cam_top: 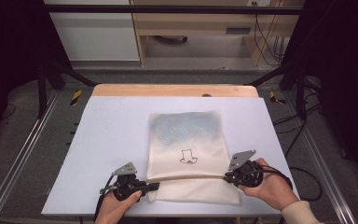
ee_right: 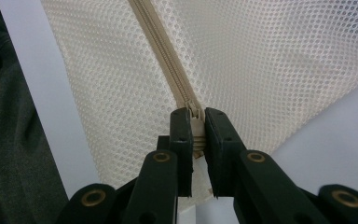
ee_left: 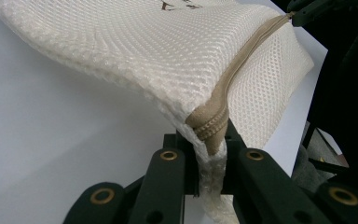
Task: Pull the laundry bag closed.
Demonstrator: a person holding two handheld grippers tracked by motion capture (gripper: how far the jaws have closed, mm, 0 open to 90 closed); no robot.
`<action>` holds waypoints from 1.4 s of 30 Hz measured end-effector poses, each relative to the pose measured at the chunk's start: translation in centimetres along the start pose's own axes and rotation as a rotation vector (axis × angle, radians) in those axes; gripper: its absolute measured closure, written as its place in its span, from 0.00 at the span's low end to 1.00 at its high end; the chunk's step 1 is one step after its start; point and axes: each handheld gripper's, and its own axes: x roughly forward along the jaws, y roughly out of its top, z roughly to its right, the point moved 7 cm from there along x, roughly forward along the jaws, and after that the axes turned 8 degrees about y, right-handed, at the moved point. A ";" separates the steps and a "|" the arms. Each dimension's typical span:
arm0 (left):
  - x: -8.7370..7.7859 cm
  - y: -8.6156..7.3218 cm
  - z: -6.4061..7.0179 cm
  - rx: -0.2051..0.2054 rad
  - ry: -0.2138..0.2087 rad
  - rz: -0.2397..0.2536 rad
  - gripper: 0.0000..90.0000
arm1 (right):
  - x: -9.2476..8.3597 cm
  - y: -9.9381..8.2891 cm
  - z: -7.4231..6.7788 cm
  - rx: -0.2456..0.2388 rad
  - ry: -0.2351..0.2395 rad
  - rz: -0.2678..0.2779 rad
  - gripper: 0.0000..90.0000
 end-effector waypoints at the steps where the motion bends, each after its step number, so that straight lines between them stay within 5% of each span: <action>1: 0.0 0.0 0.0 0.000 0.000 0.000 0.93 | 0.0 0.0 0.0 0.000 0.000 0.000 0.91; 42: -0.3 0.1 -0.2 -0.006 0.013 0.008 0.93 | 0.5 -2.1 0.3 0.045 -0.017 -0.014 0.91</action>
